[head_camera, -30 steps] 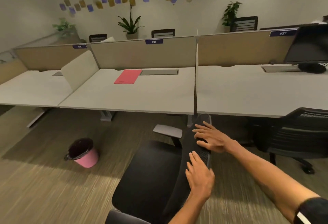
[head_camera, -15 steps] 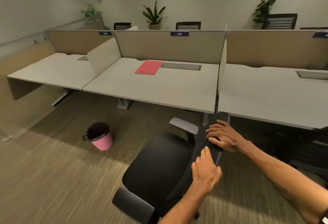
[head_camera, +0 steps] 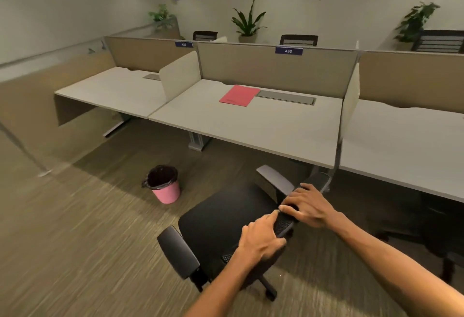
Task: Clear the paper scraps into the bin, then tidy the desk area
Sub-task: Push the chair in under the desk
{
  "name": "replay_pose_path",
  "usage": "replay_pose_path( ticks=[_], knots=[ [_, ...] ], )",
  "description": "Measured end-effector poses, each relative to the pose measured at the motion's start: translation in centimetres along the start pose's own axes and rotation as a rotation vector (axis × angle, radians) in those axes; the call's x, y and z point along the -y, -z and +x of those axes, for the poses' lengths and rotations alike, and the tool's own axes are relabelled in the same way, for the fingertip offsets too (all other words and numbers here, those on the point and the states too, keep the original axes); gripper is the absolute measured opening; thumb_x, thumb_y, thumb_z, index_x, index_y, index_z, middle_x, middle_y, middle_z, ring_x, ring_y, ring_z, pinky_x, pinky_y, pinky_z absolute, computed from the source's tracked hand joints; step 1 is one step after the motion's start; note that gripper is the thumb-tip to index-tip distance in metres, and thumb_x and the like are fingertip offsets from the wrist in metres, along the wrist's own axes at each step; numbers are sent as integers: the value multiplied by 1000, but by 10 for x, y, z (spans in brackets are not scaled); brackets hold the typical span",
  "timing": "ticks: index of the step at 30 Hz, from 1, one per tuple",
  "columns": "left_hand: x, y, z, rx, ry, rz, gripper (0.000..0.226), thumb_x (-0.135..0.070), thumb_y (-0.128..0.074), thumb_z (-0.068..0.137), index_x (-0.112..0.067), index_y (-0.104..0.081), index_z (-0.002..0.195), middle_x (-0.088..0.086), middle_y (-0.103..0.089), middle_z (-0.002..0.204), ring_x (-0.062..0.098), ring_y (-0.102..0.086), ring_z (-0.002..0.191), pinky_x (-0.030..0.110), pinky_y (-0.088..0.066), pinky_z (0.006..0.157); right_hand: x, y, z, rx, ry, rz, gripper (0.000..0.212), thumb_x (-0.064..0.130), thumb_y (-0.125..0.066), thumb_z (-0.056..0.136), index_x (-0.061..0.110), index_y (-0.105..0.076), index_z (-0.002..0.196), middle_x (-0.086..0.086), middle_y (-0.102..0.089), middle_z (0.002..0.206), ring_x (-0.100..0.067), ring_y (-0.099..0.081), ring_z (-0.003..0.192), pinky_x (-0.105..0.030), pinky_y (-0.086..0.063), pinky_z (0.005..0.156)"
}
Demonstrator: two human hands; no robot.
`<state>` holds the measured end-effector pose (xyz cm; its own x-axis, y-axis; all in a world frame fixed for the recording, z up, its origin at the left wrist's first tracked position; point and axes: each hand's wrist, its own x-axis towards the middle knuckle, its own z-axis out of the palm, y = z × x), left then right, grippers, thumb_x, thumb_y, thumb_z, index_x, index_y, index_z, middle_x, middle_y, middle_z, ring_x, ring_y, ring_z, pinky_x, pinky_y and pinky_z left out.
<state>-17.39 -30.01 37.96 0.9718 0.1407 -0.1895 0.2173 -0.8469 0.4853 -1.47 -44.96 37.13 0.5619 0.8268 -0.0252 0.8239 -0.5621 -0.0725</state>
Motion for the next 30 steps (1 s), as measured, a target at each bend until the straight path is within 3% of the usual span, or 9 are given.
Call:
replay_pose_path(
  ticks=[3, 8, 11, 15, 19, 24, 30],
  knots=[
    [41, 21, -5, 4, -36, 54, 82, -58, -52, 68, -51, -25, 145, -6, -64, 128, 29, -64, 109, 46, -48, 90, 26, 1, 18, 30, 50, 0, 73, 77, -7, 95, 38, -63, 118, 16, -68, 118, -7, -56, 110, -40, -30, 108],
    [121, 63, -13, 73, -69, 174, 86, -62, -50, 71, -56, -14, 149, -12, -56, 143, 26, -59, 121, 45, -44, 94, 66, 6, 56, 111, 127, 29, 77, 86, -10, 88, 35, -60, 116, 11, -68, 111, -8, -57, 98, -34, -29, 88],
    [169, 90, -22, 74, -82, 245, 84, -79, -46, 73, -61, -11, 147, -16, -53, 146, 24, -57, 126, 45, -44, 93, 91, 5, 79, 129, 146, 22, 84, 91, -13, 84, 31, -60, 118, 6, -69, 114, -14, -59, 101, -38, -32, 90],
    [231, 116, -43, 2, -17, 314, 99, -104, -33, 58, -58, -24, 146, -14, -62, 136, 21, -62, 120, 43, -47, 91, 141, -5, 103, 85, 184, 8, 83, 93, -17, 81, 30, -58, 115, 8, -68, 106, -16, -57, 93, -39, -33, 86],
    [282, 136, -60, -48, -11, 327, 109, -107, -31, 52, -44, -46, 140, -13, -66, 128, 16, -64, 114, 41, -46, 87, 192, -16, 117, 36, 148, 25, 81, 97, -21, 76, 29, -56, 100, 8, -62, 91, -15, -54, 84, -39, -34, 81],
    [324, 169, -55, -45, -126, 401, 101, -105, -29, 59, -38, -57, 129, -13, -70, 118, 14, -65, 105, 39, -49, 84, 239, -23, 126, -28, -29, 86, 79, 102, -22, 69, 27, -45, 81, 6, -62, 78, -21, -59, 71, -41, -40, 64],
    [348, 192, -37, -31, -255, 427, 95, -101, -24, 69, -34, -62, 124, -9, -72, 112, 16, -67, 100, 39, -50, 80, 261, -23, 134, -52, -158, 60, 96, 103, -17, 66, 27, -63, 101, 5, -70, 87, -19, -63, 76, -39, -43, 67]
  ],
)
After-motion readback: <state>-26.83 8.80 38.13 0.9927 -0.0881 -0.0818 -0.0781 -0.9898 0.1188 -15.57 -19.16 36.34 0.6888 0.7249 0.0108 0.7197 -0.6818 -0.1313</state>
